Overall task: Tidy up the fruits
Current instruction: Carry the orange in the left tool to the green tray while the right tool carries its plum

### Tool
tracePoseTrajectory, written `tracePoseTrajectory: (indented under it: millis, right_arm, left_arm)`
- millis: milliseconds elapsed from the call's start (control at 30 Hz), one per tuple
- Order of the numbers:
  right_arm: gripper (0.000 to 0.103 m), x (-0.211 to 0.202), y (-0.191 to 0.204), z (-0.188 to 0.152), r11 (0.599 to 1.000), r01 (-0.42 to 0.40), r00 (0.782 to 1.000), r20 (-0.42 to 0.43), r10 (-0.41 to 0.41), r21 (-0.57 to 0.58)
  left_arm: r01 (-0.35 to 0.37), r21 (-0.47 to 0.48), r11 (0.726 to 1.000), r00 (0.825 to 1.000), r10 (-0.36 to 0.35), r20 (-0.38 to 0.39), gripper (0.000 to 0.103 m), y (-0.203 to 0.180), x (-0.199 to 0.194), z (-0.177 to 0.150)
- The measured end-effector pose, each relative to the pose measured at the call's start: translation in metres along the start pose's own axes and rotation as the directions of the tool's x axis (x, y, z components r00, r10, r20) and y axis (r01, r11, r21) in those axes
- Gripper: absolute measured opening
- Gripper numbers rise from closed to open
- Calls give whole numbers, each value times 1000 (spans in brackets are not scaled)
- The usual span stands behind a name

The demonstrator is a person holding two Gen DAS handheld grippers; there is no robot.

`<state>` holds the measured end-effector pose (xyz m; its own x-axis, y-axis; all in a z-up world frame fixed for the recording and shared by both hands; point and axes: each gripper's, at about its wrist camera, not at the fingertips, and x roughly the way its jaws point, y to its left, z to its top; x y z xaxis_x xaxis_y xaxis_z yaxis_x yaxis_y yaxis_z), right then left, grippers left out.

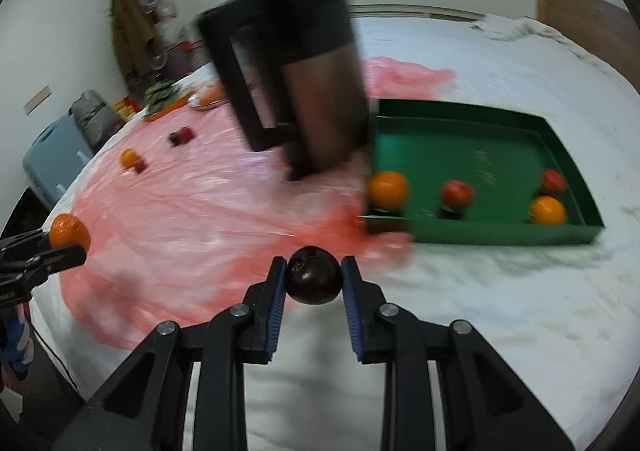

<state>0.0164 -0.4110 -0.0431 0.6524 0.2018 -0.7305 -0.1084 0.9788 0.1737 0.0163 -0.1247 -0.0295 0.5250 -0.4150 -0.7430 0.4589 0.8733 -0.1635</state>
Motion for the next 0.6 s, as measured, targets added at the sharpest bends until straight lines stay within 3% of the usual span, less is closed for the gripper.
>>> tracePoseTrajectory:
  millis: [333, 600]
  right_arm:
    - [12, -10, -84, -3, 993, 71, 996, 43, -76, 99]
    - [12, 6, -124, 28, 988, 94, 992, 75, -104, 125]
  left_arm:
    - [111, 114, 987, 993, -106, -46, 39, -85, 52, 48]
    - [135, 208, 969, 991, -128, -47, 39, -142, 111, 105]
